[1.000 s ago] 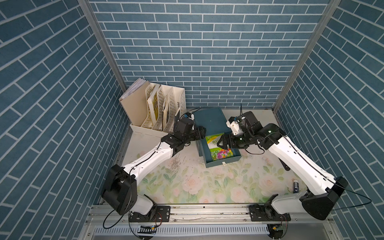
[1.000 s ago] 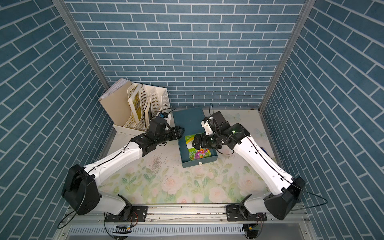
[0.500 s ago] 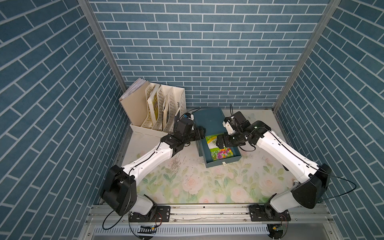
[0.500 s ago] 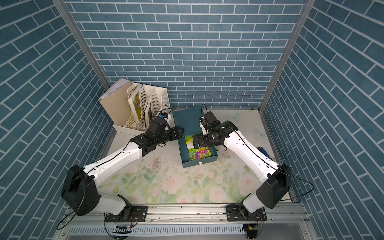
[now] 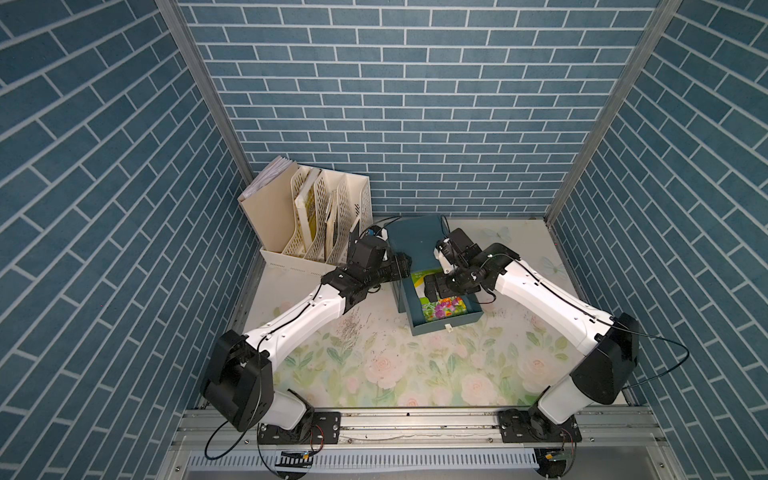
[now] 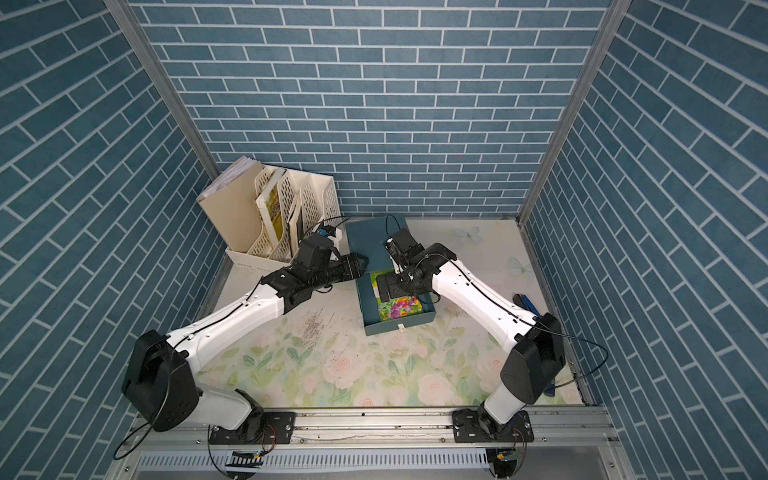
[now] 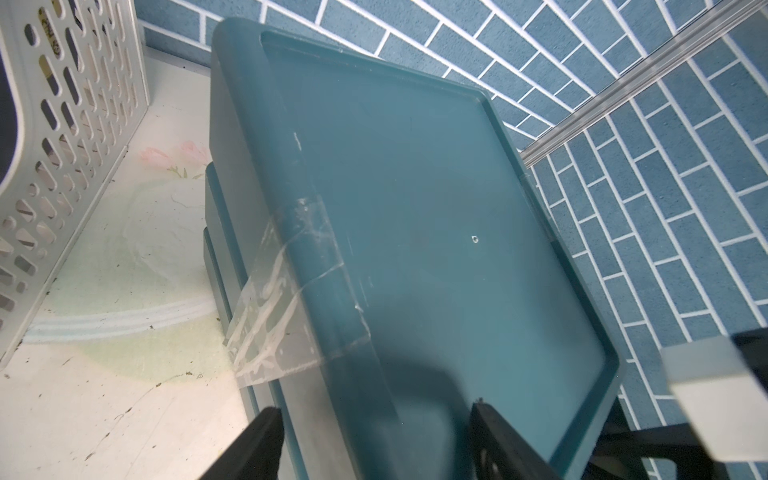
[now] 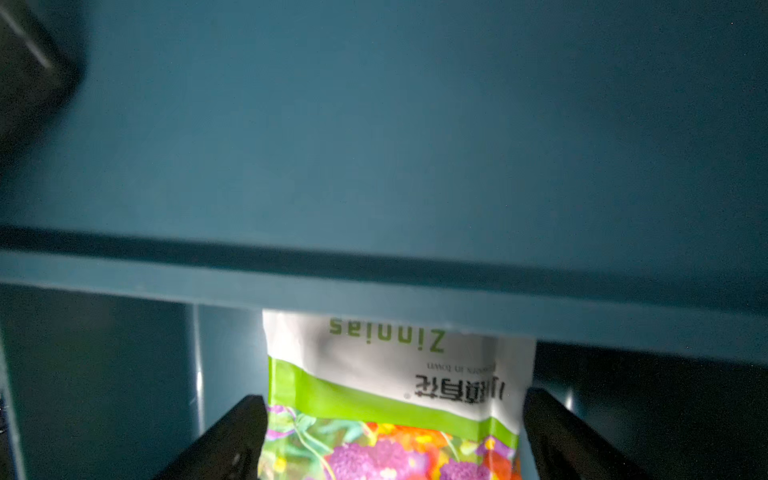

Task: Take the seed bags out of the drawer
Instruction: Pick up the seed packet from the drawer.

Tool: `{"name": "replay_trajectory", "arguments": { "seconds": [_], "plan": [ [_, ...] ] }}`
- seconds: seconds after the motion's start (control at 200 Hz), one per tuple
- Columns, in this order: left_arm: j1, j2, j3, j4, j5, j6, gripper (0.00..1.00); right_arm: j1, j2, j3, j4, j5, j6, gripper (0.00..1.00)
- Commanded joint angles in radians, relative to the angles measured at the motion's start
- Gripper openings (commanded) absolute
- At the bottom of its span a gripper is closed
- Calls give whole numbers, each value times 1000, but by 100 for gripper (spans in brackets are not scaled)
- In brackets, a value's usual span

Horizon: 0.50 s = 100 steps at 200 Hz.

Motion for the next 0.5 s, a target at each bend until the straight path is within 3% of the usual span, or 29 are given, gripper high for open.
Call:
{"name": "replay_trajectory", "arguments": {
  "seconds": [0.0, 0.495],
  "plan": [
    [-8, -10, -11, -56, -6, 7, 75, 13, 22, 38, -23, 57, 2, 100],
    [-8, -27, -15, -70, -8, 11, 75, 32, 35, 56, -43, 126, 18, 100]
  ]
}}
